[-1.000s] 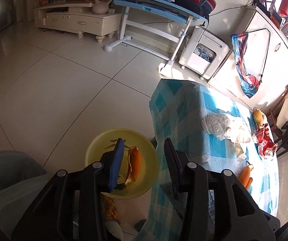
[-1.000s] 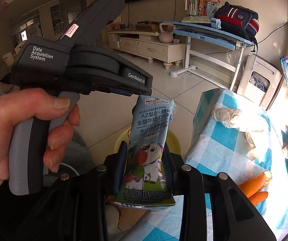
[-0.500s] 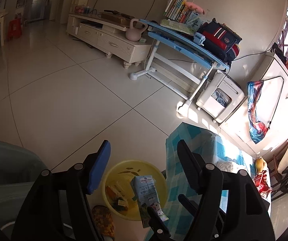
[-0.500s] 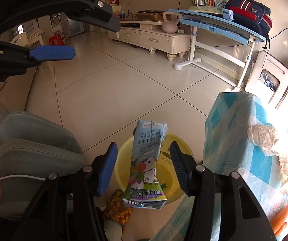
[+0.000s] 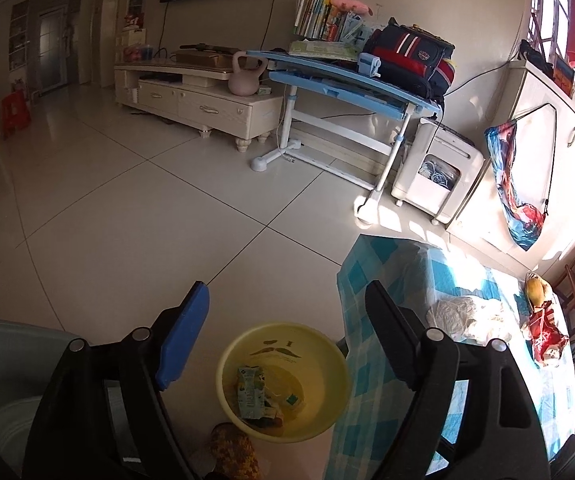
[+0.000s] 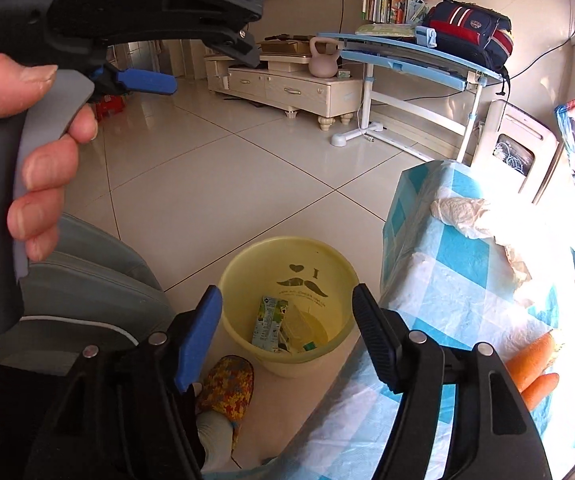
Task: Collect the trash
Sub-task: 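Carry the peel and milk carton over the yellow bucket and open both tools, then move the right tool to the orange peels while the left tool moves to the white plastic bag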
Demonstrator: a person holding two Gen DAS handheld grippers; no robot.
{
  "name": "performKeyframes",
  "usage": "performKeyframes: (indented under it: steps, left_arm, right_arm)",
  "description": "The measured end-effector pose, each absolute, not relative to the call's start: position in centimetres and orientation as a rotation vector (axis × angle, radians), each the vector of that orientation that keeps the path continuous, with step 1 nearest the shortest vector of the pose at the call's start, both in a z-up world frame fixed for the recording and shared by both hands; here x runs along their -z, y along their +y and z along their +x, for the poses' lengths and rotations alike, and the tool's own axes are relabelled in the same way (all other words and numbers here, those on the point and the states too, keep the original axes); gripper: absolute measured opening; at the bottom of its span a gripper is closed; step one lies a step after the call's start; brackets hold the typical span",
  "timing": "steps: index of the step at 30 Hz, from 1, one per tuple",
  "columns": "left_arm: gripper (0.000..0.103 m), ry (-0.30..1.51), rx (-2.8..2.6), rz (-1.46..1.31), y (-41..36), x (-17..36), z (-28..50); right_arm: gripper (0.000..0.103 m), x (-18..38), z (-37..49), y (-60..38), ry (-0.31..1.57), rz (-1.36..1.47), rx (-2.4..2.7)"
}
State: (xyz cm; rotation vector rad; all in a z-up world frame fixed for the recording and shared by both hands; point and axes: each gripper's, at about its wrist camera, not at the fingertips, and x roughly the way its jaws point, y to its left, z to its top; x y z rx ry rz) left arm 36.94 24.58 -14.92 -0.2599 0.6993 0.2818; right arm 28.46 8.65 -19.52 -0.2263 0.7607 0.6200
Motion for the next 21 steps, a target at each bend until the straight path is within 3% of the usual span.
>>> performKeyframes:
  steps: [8, 21]
  left_arm:
    - [0.087, 0.668, -0.289, -0.111, 21.6, 13.9, 36.8]
    - [0.091, 0.638, -0.294, -0.032, 19.6, 13.2, 36.4]
  right_arm:
    - [0.073, 18.3, 25.6, 2.9, 0.714, -0.189, -0.498]
    - [0.077, 19.3, 23.5, -2.7, 0.735, -0.086, -0.365]
